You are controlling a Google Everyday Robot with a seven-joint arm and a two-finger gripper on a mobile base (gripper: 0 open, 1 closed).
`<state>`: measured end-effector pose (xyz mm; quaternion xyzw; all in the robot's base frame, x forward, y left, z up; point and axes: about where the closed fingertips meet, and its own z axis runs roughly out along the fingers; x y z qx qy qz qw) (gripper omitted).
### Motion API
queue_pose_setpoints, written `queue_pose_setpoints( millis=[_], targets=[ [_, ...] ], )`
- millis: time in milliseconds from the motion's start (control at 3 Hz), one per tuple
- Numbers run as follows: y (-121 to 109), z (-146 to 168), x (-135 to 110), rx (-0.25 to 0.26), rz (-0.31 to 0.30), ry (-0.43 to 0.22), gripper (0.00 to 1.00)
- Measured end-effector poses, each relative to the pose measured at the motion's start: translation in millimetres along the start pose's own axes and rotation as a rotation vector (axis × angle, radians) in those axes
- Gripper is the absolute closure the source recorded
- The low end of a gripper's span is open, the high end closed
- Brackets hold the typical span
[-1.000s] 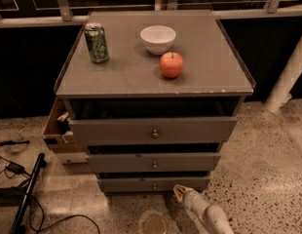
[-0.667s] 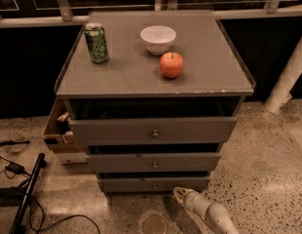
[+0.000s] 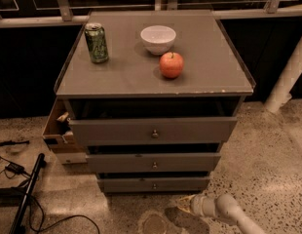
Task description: Close bottom drawer
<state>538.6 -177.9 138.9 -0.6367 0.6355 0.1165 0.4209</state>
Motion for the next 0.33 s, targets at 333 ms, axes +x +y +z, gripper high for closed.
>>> queue_pose_setpoints(
  millis=[333],
  targets=[
    [25.3, -6.8, -0.9, -0.096, 0.014, -0.021, 0.84]
  ],
)
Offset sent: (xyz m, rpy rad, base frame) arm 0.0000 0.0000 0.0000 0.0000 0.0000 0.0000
